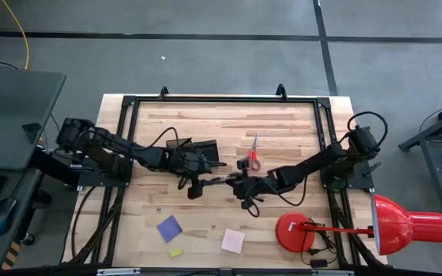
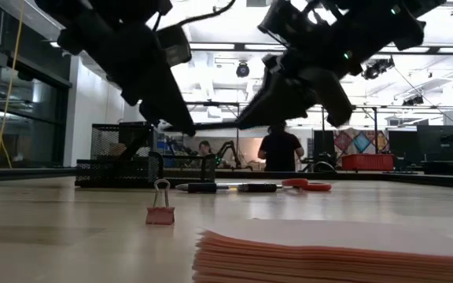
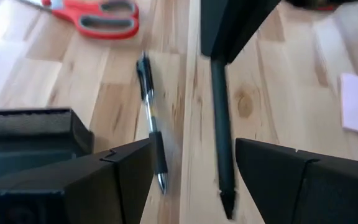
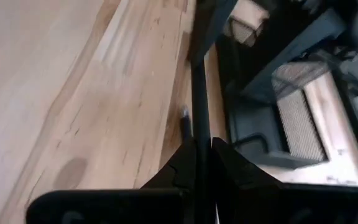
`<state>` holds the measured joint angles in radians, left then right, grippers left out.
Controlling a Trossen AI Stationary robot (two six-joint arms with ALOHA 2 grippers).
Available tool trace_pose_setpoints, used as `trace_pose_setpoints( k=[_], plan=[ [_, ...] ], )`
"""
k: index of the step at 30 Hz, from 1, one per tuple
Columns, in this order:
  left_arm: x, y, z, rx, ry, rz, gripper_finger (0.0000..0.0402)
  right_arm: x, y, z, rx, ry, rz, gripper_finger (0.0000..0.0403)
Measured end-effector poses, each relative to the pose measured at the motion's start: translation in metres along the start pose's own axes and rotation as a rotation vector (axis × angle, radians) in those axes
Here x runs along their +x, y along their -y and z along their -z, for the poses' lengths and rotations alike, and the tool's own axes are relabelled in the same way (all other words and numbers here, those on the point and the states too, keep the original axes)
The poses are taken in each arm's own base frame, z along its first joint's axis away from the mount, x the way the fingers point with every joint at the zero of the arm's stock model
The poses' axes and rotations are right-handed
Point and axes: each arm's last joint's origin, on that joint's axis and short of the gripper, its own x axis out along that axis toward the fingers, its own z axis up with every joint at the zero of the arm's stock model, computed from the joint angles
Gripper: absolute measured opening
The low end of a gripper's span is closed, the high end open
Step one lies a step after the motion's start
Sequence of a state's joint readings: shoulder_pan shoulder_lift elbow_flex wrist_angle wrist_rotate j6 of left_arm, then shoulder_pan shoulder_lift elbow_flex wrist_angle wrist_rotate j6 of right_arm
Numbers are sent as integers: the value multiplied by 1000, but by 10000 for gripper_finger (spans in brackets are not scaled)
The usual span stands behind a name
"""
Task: Pick and place office supplies into organizer
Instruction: Put the pen black into the desk organizer
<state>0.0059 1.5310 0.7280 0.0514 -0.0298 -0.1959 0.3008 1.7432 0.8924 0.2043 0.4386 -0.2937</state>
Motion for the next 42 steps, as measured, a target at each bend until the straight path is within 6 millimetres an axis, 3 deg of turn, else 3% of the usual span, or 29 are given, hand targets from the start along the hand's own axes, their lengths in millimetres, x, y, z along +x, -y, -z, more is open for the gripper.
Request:
trace_pose_setpoints(
  k=[11,15,22,25,29,34,42],
  plan=[
    [3,1,2,0,-20,46,196,-1,5,-14,-8,-27,-3,10],
    [3,1,2,0,-20,45,148,-1,5,-12,4,-45,-7,10],
    [3,1,1,0,-11,43,24,-1,6,-11,1,-60,15,10],
    [3,1,1,-3,-10,43,25,-1,6,-11,-1,-61,18,10],
    [3,1,1,-3,-11,26,54,-1,6,-11,-1,-64,36,10],
    [3,0,2,2,-13,5,20,-1,7,-11,-5,-68,51,10],
    [2,6,3,24,-5,-13,22,-1,6,-11,0,-66,47,17]
  ],
)
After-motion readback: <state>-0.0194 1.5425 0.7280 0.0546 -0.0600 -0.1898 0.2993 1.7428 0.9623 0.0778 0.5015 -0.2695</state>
